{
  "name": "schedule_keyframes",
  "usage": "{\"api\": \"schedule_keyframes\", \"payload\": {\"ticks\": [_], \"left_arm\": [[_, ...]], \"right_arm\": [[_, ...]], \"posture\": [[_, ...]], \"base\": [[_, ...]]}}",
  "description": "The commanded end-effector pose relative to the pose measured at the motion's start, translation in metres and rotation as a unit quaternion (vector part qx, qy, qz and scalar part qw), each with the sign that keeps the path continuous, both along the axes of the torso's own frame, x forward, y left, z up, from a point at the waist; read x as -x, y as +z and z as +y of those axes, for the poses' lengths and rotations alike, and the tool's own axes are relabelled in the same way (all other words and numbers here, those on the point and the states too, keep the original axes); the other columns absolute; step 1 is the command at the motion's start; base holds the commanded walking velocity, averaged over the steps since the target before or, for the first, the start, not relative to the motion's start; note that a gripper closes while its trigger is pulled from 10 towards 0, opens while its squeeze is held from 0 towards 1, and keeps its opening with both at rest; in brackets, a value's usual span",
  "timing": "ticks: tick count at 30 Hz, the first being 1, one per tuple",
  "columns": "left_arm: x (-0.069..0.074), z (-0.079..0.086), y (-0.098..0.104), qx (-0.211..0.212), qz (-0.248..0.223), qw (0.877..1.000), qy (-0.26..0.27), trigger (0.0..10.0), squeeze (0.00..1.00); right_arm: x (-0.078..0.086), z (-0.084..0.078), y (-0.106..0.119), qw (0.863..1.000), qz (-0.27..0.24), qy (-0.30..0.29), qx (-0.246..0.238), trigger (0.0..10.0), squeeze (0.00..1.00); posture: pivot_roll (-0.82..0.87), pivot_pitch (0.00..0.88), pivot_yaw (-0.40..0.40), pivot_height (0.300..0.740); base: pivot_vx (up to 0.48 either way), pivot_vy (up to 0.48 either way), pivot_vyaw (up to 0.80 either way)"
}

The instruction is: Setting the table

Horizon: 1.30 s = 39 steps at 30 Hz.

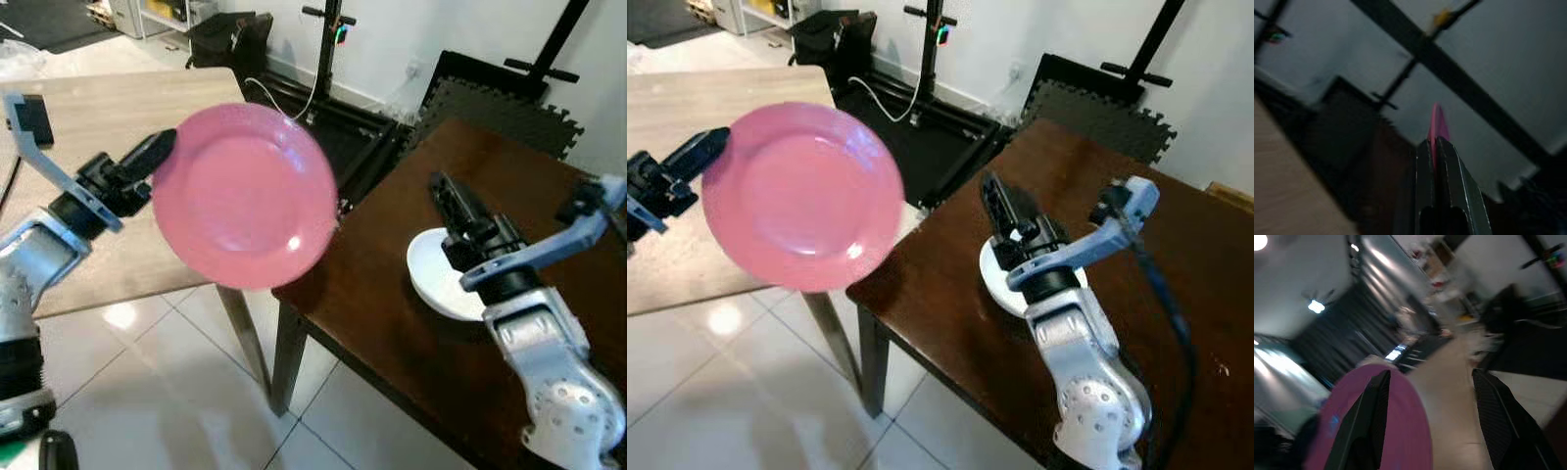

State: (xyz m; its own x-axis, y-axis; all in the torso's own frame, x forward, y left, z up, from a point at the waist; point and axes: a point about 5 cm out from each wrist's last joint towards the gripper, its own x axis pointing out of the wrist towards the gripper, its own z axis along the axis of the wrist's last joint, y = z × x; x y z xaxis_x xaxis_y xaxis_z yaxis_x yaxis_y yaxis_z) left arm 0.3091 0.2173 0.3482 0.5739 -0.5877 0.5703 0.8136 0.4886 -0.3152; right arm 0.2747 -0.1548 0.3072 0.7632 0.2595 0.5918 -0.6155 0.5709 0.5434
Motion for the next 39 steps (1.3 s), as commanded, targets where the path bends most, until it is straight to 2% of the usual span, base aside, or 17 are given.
{"api": "schedule_keyframes", "payload": {"ticks": [1,3,7,11,14,19,21,35,36,37,38,39], "left_arm": [[0.012,-0.003,0.008,0.016,-0.030,0.999,-0.024,10.0,0.00],[0.018,-0.006,0.013,0.028,-0.050,0.998,-0.032,10.0,0.00],[0.021,-0.002,0.024,0.056,-0.066,0.996,-0.027,10.0,0.00],[0.022,-0.003,0.027,0.076,-0.064,0.995,-0.022,10.0,0.00],[0.019,-0.006,0.029,0.093,-0.063,0.993,-0.024,10.0,0.00],[0.018,-0.009,0.031,0.104,-0.064,0.992,-0.035,10.0,0.00],[0.013,-0.017,0.029,0.116,-0.058,0.990,-0.046,10.0,0.00],[-0.005,-0.041,0.028,0.145,-0.045,0.986,-0.073,10.0,0.00],[-0.007,-0.045,0.026,0.144,-0.041,0.986,-0.076,10.0,0.00],[-0.007,-0.045,0.026,0.144,-0.041,0.986,-0.076,10.0,0.00],[-0.009,-0.050,0.023,0.138,-0.034,0.987,-0.075,10.0,0.00],[-0.009,-0.050,0.023,0.138,-0.034,0.987,-0.075,10.0,0.00]], "right_arm": [[0.003,-0.002,-0.003,1.000,0.004,0.010,-0.019,10.0,0.00],[0.002,-0.002,-0.008,1.000,0.015,0.009,-0.010,10.0,0.00],[0.000,-0.006,-0.015,0.999,0.041,0.007,-0.003,10.0,0.00],[0.006,-0.004,-0.012,0.998,0.036,0.046,-0.006,10.0,0.00],[0.015,0.005,-0.005,0.996,0.007,0.093,-0.009,10.0,0.00],[0.020,0.011,-0.002,0.994,-0.008,0.112,0.003,10.0,0.00],[0.023,0.021,-0.001,0.991,-0.011,0.137,0.003,10.0,0.00],[0.025,0.030,-0.001,0.986,-0.008,0.165,0.001,10.0,0.00],[0.025,0.030,-0.001,0.986,-0.009,0.167,0.000,7.7,0.00],[0.025,0.030,-0.001,0.986,-0.009,0.167,0.000,7.7,0.00],[0.025,0.031,-0.001,0.986,-0.009,0.168,0.000,3.6,0.00],[0.025,0.031,-0.001,0.986,-0.009,0.168,0.000,3.6,0.00]], "posture": [[0.06,0.174,-0.021,0.740],[0.06,0.172,-0.022,0.740],[0.06,0.169,-0.022,0.740],[0.05,0.166,-0.024,0.740],[0.05,0.163,-0.024,0.740],[0.05,0.162,-0.023,0.740],[0.05,0.162,-0.020,0.740],[0.04,0.156,-0.021,0.740],[0.04,0.155,-0.021,0.740],[0.04,0.155,-0.021,0.740],[0.04,0.155,-0.020,0.740],[0.04,0.155,-0.020,0.740]], "base": [[0.000,0.000,0.00],[0.000,0.000,0.00],[0.000,0.000,0.00],[0.000,0.000,0.00],[0.000,0.000,0.00],[0.000,0.000,0.00],[0.000,0.000,0.00],[0.000,0.000,0.00],[0.000,0.000,0.00],[0.000,0.000,0.00],[0.000,0.000,0.00],[0.000,0.000,0.00]]}}
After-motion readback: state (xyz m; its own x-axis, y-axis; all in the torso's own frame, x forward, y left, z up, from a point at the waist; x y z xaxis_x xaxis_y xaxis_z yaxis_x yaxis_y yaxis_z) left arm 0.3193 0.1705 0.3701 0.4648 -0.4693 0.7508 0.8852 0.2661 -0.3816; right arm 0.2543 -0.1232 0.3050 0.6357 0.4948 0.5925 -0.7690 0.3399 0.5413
